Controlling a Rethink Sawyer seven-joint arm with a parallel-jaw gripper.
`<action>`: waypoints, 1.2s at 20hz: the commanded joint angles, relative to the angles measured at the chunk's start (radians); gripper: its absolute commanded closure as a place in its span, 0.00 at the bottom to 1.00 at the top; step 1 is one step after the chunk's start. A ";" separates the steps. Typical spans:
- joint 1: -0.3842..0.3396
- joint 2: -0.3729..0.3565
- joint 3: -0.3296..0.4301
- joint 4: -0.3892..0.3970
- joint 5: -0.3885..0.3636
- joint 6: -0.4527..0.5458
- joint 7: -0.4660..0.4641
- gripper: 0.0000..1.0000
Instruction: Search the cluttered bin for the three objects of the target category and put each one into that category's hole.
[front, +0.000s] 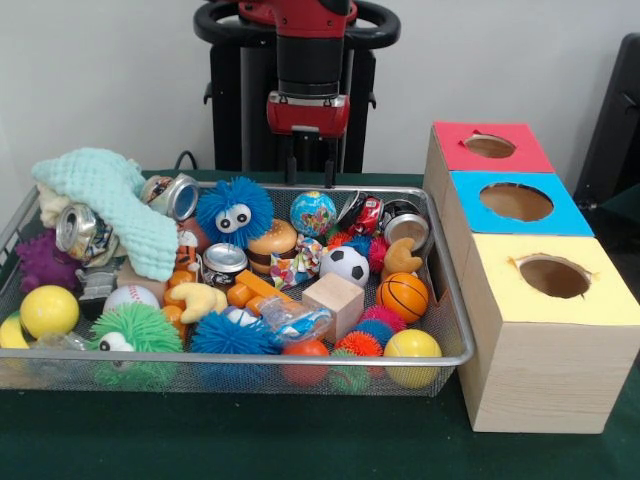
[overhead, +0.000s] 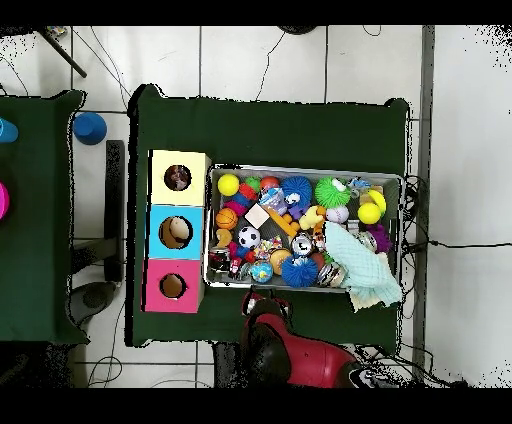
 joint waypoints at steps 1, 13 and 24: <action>0.011 0.057 0.070 -0.110 0.129 0.101 0.224 0.00; 0.033 -0.084 0.080 -0.129 0.191 0.311 0.156 0.00; 0.070 -0.139 0.076 -0.199 0.206 0.499 0.110 0.00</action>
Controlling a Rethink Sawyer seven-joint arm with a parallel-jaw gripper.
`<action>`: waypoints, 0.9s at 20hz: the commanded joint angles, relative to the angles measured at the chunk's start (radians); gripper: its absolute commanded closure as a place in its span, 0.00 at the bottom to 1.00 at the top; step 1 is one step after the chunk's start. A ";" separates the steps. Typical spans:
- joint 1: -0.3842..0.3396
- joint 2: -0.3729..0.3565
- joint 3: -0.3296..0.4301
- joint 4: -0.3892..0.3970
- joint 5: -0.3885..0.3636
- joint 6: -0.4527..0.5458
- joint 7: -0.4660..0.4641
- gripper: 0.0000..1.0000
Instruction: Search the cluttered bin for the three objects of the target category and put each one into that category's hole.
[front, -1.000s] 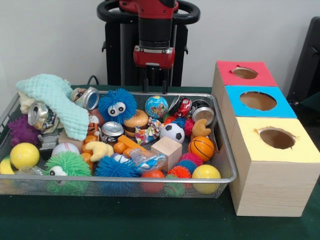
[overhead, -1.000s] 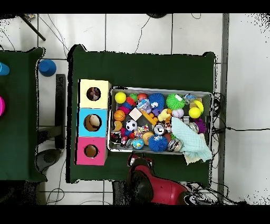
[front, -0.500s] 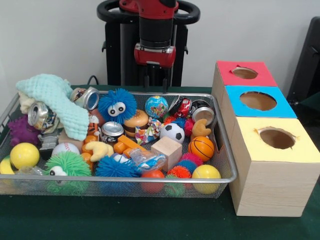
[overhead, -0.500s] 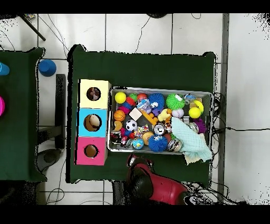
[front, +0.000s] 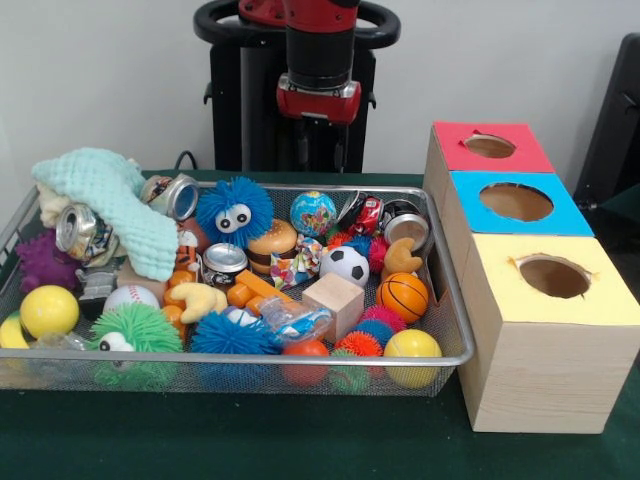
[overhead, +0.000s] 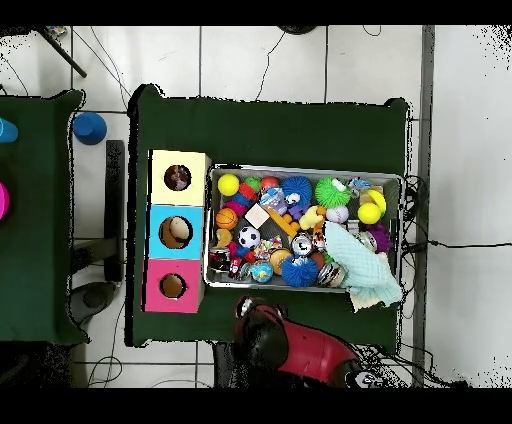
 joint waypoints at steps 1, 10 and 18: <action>0.013 -0.040 0.074 -0.188 0.060 0.142 0.104 0.00; 0.012 -0.056 0.089 -0.224 0.034 0.168 0.087 0.00; -0.007 -0.040 0.119 -0.250 0.038 0.171 0.087 0.00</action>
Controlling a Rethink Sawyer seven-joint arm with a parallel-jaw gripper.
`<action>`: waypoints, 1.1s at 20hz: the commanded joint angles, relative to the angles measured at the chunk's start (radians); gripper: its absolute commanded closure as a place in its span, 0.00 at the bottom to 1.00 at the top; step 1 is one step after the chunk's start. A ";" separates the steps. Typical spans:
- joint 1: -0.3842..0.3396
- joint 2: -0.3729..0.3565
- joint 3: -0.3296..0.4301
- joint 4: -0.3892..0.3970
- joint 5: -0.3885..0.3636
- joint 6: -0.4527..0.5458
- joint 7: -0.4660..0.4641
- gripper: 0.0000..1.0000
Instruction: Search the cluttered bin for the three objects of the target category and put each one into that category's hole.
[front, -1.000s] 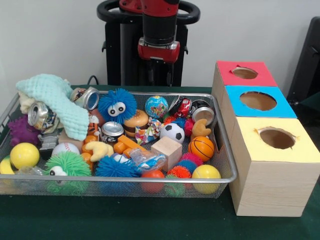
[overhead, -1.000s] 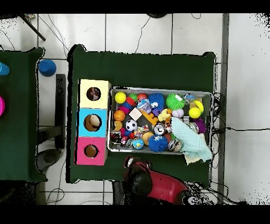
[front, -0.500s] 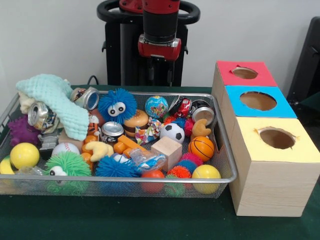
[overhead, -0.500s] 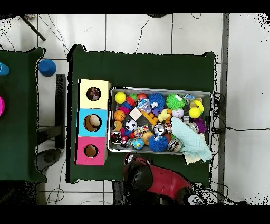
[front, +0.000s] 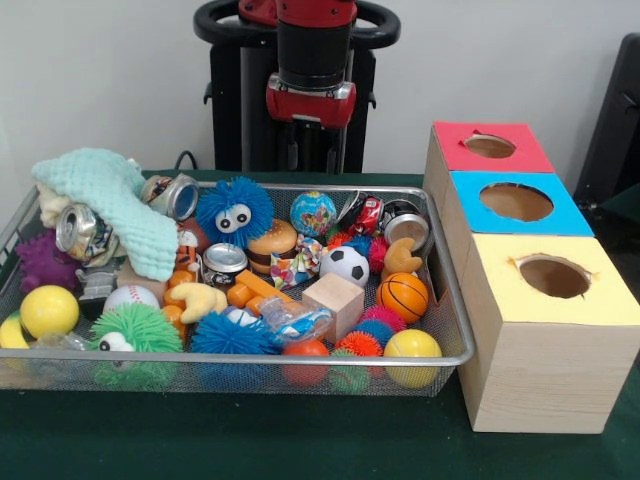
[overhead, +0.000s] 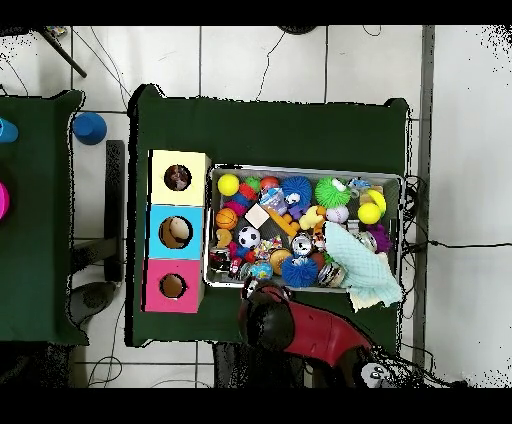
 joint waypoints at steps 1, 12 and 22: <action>-0.023 0.013 0.120 -0.158 0.038 0.083 0.087 0.00; -0.017 0.083 0.120 -0.160 0.047 -0.003 0.145 0.00; -0.011 0.190 0.112 -0.179 0.034 -0.136 0.173 0.00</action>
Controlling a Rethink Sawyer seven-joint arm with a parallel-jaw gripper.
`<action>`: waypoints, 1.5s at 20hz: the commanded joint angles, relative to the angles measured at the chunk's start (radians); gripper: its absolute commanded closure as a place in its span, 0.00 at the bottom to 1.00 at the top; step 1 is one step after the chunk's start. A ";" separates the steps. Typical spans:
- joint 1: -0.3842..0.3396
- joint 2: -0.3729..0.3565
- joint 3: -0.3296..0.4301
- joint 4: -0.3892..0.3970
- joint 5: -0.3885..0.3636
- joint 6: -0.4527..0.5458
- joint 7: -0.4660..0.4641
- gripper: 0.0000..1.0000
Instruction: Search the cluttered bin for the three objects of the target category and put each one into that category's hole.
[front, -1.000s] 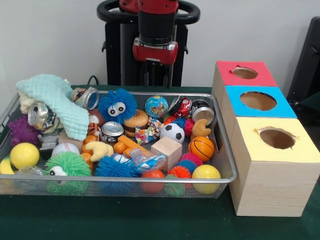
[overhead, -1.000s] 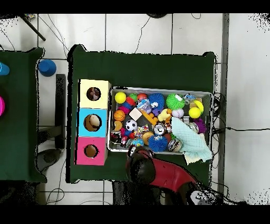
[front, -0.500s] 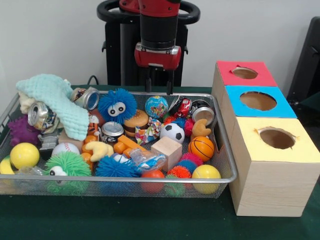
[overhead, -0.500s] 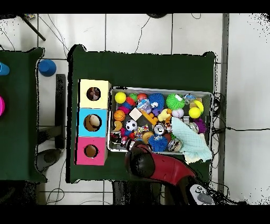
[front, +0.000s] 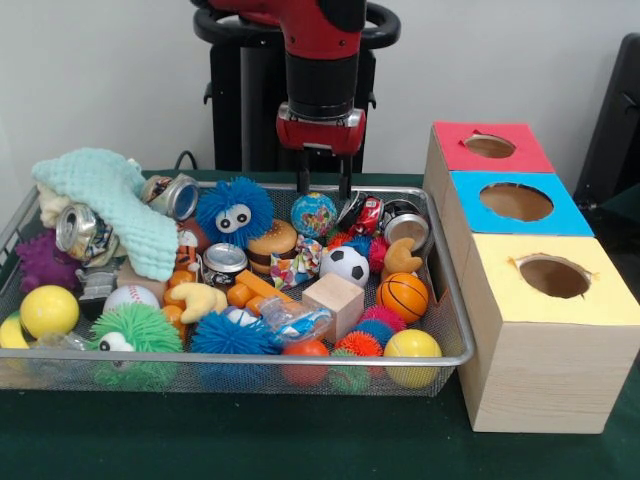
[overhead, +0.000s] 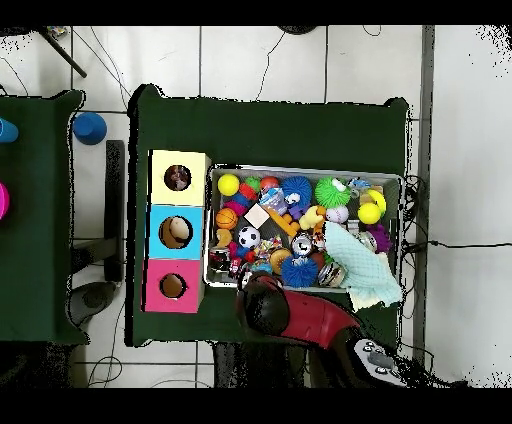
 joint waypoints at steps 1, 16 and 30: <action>-0.015 0.107 0.082 -0.130 0.026 -0.132 0.173 0.00; -0.009 0.104 0.060 -0.122 0.013 -0.208 0.153 0.00; -0.045 0.045 0.083 -0.088 0.015 -0.246 0.182 0.00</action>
